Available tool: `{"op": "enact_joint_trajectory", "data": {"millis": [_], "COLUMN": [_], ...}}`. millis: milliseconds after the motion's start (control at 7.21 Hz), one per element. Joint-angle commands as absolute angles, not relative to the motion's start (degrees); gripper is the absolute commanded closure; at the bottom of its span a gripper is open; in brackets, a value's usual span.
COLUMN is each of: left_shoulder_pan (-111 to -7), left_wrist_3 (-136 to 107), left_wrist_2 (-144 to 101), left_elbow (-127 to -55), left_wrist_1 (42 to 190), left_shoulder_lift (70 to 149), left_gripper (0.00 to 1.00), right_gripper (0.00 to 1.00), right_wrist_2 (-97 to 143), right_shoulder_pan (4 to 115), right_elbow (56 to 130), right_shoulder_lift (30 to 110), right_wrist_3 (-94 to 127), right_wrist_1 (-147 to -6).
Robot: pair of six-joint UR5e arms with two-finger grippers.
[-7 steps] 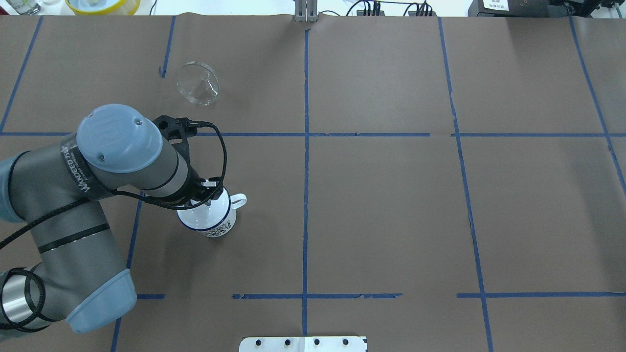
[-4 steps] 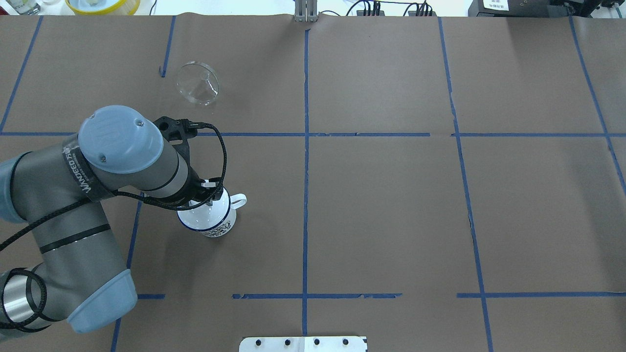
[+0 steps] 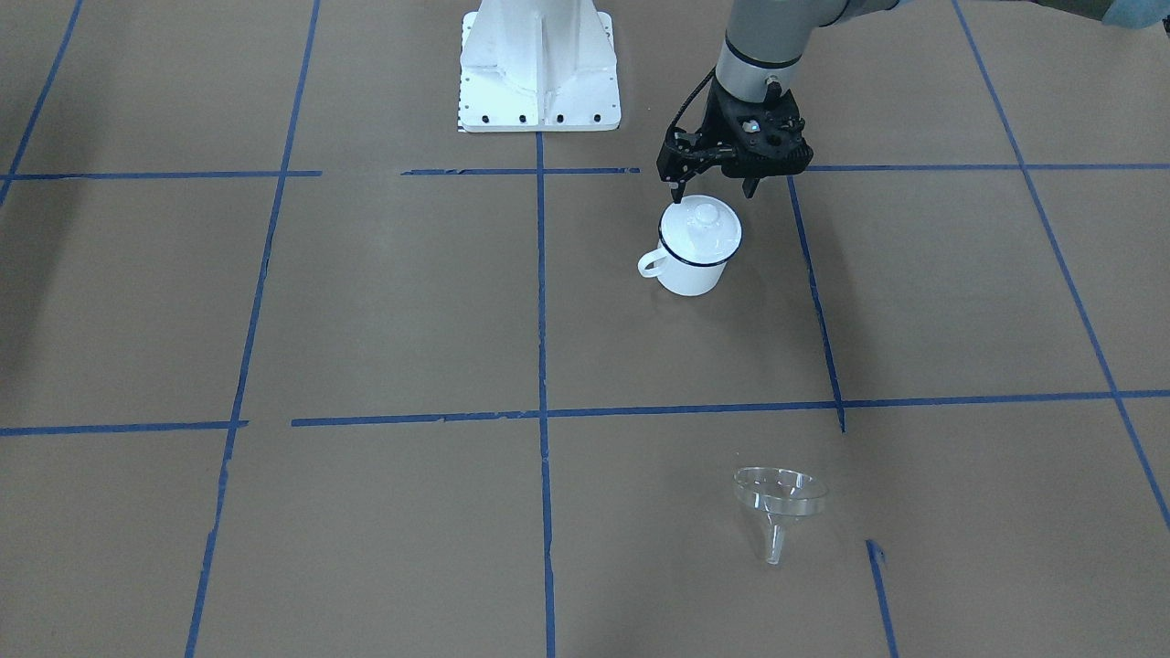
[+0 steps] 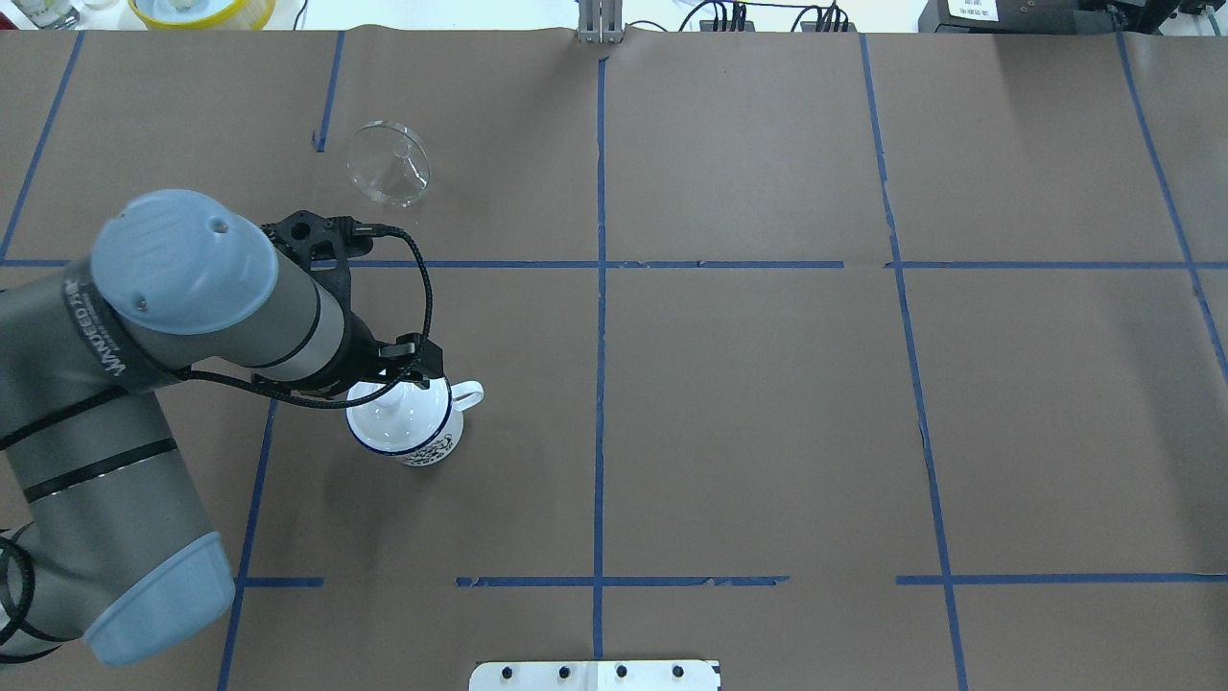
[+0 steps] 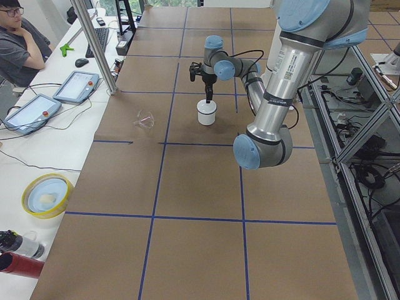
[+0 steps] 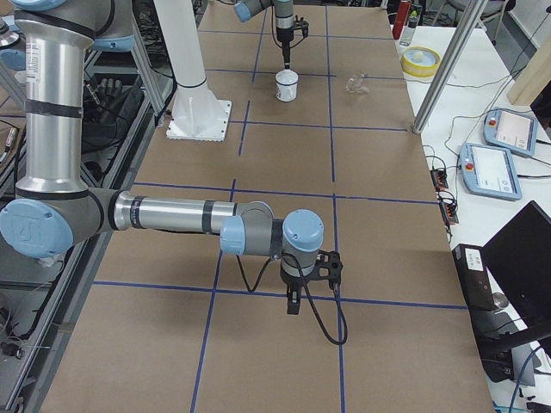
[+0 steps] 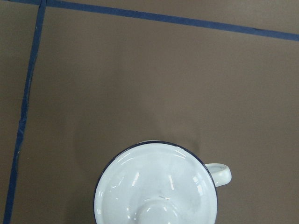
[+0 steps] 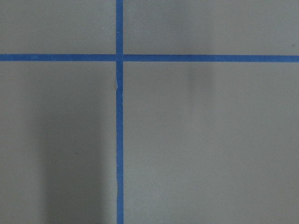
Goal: Remove funnel from cup
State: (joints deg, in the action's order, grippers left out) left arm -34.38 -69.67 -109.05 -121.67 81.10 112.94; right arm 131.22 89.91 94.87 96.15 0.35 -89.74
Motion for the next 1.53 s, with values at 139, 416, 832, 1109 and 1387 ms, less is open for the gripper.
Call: {"op": "enact_joint_trajectory", "data": {"millis": [139, 416, 832, 1109, 1387], "left_shoulder_pan": [-52.57, -67.16, -83.57, -87.85, -90.6], "left_wrist_3": [-43.7, -18.77, 4.35, 4.83, 4.92], "left_wrist_2": [-120.46, -127.24, -131.48, -131.48, -134.54], "left_elbow": [-123.23, -121.22, -104.47, -98.8, -99.75], "left_wrist_1": [81.91, 81.91, 81.83, 82.09, 86.54], "left_shoulder_lift": [106.54, 98.04, 90.73, 89.04, 83.18], "left_gripper": [0.0, 0.0, 0.0, 0.0, 0.0], "right_gripper": [0.0, 0.0, 0.0, 0.0, 0.0], "right_wrist_2": [131.22, 131.22, 131.22, 131.22, 131.22], "right_shoulder_pan": [89.91, 89.91, 89.91, 89.91, 89.91], "right_elbow": [94.92, 94.92, 94.92, 94.83, 94.92], "right_shoulder_lift": [96.15, 96.15, 96.15, 96.15, 96.15], "right_wrist_3": [0.35, 0.35, 0.35, 0.35, 0.35], "right_wrist_1": [-89.74, -89.74, -89.74, -89.74, -89.74]}}
